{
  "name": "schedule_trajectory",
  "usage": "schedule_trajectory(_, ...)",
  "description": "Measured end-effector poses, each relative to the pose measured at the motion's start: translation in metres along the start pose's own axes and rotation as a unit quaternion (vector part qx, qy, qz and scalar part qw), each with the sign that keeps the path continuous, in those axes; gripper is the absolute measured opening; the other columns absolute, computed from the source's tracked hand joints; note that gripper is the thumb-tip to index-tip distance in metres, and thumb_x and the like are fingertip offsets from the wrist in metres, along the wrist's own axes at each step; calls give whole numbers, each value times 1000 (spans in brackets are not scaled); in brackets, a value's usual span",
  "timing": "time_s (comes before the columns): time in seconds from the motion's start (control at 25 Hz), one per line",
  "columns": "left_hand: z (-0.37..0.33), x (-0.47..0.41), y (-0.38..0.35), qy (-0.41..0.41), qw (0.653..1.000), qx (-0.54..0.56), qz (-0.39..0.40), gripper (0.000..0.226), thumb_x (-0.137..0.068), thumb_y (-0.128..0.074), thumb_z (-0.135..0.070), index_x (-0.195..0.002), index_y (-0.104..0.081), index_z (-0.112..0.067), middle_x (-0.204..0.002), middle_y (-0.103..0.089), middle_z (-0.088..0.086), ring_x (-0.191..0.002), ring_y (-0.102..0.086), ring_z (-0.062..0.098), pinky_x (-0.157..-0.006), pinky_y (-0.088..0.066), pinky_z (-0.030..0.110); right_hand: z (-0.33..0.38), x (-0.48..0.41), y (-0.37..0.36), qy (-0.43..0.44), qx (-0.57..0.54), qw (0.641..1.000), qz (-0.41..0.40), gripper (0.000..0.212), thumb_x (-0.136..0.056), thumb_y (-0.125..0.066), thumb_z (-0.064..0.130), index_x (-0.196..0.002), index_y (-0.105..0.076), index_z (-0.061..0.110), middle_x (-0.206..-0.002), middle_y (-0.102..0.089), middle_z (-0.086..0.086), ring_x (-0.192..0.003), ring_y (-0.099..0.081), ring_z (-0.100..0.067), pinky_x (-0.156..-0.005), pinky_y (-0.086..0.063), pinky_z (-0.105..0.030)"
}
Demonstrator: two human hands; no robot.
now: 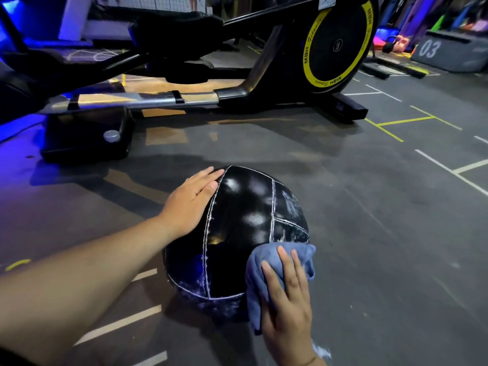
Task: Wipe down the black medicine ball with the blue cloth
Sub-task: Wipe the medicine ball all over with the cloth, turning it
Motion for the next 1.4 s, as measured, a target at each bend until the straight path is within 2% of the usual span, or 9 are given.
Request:
schedule_trajectory(0.08,2,7,3,5,1000,-4,-21,36,-103,-36,-40,-136,-46,-49,-151,-35,-24,-142,-25,-1,-121,-16,36,-5,-37,7,-21,-20,1000,6,42,-95,-50,17,-136,-51,21,-149,-44,-10,-141,-38,-32,-113,-32,-47)
schedule_trajectory(0.2,1,11,1,4,1000,-4,-30,36,-103,-37,-39,-136,-47,-48,-151,-35,-24,-142,-25,-2,-118,-18,32,-57,-126,3,-207,-46,976,48,35,-94,-55,23,-128,-61,32,-132,-61,9,-120,-56,-9,-103,-42,-29)
schedule_trajectory(0.32,2,11,3,8,999,1,-34,36,-103,-36,-39,-135,-47,-49,-149,-36,-27,-141,-25,-5,-116,-18,29,-104,-187,-42,-322,-69,917,223,26,-85,-56,31,-105,-67,43,-98,-73,14,-90,-62,-6,-89,-51,-33)
schedule_trajectory(0.4,7,10,7,22,999,14,-33,35,-103,-34,-43,-133,-48,-52,-147,-37,-30,-139,-26,-7,-116,-19,28,-110,-197,-60,-338,-84,903,252,26,-85,-57,33,-106,-70,41,-92,-70,15,-86,-60,-8,-90,-51,-37)
schedule_trajectory(0.68,7,8,41,173,983,-14,-54,45,-93,-25,-64,-117,-46,-32,-121,-57,-3,-117,-50,26,-89,-31,36,-56,-200,-56,-273,41,930,243,31,-94,-43,33,-117,-61,42,-103,-70,3,-97,-62,-26,-77,-47,-31)
schedule_trajectory(0.84,-35,-6,22,126,987,-90,-52,46,-99,-26,-51,-136,-39,-27,-143,-49,3,-130,-44,30,-111,-27,47,-25,-199,-59,-228,76,942,233,27,-94,-42,34,-112,-61,39,-102,-69,5,-96,-62,-26,-75,-50,-34)
schedule_trajectory(1.04,-21,-6,9,83,975,-205,-21,44,-102,-22,-38,-135,-50,-29,-153,-39,-5,-145,-28,17,-116,-22,50,-13,-174,-43,-182,16,968,174,39,-95,-44,31,-129,-52,49,-130,-57,23,-113,-57,-10,-85,-50,-33)
schedule_trajectory(1.2,0,-11,20,83,978,-191,-20,47,-102,-22,-38,-142,-45,-31,-155,-35,-9,-146,-25,11,-118,-21,43,32,-93,-20,-40,11,997,62,43,-90,-55,21,-132,-61,27,-143,-54,-1,-132,-48,-21,-106,-42,-43)
schedule_trajectory(1.4,6,5,29,73,982,-175,-22,45,-103,-25,-37,-145,-41,-35,-156,-32,-13,-146,-21,7,-119,-17,42,66,-30,-15,47,8,999,27,35,-99,-43,23,-125,-67,21,-140,-55,-8,-134,-46,-34,-100,-45,-54)
Point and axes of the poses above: each hand's wrist, its own x-axis away from the middle knuckle, its own y-axis out of the back of the hand, z = x × y, the point moved 9 cm from there along -x, towards the middle knuckle
